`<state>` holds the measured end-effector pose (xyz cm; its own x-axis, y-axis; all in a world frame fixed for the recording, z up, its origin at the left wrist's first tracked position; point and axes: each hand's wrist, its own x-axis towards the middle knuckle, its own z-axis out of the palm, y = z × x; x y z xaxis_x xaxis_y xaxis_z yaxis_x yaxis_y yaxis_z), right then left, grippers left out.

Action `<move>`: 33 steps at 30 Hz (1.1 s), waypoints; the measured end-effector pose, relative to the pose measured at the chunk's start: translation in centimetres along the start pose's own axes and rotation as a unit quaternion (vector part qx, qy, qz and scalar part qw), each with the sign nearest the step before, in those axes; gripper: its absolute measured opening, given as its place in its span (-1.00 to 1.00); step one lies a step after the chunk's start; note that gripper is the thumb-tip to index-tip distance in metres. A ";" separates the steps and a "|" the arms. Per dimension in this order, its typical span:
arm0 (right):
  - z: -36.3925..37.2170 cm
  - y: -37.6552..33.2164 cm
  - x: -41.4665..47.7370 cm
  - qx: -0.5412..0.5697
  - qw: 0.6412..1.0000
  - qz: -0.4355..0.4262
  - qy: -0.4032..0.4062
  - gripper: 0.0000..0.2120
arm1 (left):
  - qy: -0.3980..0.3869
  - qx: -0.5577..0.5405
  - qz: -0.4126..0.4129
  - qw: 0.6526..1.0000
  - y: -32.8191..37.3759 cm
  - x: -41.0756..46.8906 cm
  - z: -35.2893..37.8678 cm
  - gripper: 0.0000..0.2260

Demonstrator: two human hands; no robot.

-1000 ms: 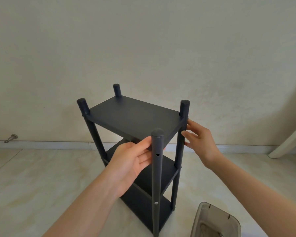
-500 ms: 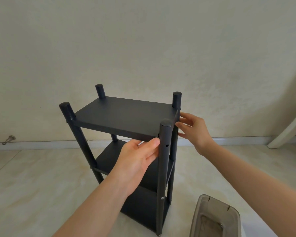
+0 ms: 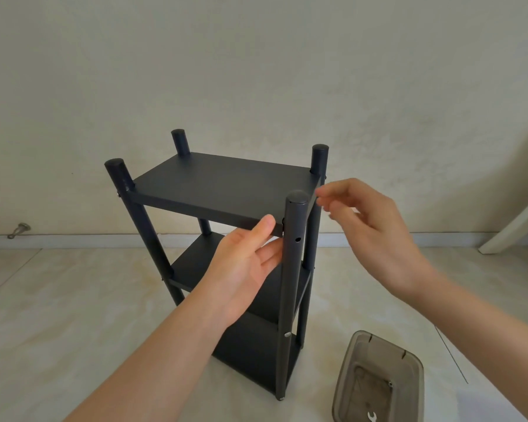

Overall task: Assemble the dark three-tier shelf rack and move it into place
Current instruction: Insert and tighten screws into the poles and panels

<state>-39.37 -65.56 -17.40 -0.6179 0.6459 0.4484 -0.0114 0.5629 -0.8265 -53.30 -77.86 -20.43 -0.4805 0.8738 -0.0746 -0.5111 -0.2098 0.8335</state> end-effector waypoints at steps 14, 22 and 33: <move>0.1 -2.3 0.4 -0.094 0.985 -0.049 -0.135 -0.81 | -0.027 0.051 0.031 0.998 0.0 0.0 -0.2 -0.84; 0.2 -2.1 0.4 -0.062 0.989 -0.041 -0.130 -0.83 | -0.017 0.105 0.041 0.993 0.1 -0.1 -0.2 -0.84; -0.6 -0.7 0.4 0.064 0.993 -0.047 -0.087 -0.86 | 0.003 0.070 0.031 0.997 -0.3 0.5 -0.5 -0.92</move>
<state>-39.11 -65.41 -16.46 -0.7351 0.4889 0.4697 -0.1681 0.5398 -0.8248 -53.70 -77.60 -21.00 -0.5122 0.8585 -0.0231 -0.3765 -0.2003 0.9045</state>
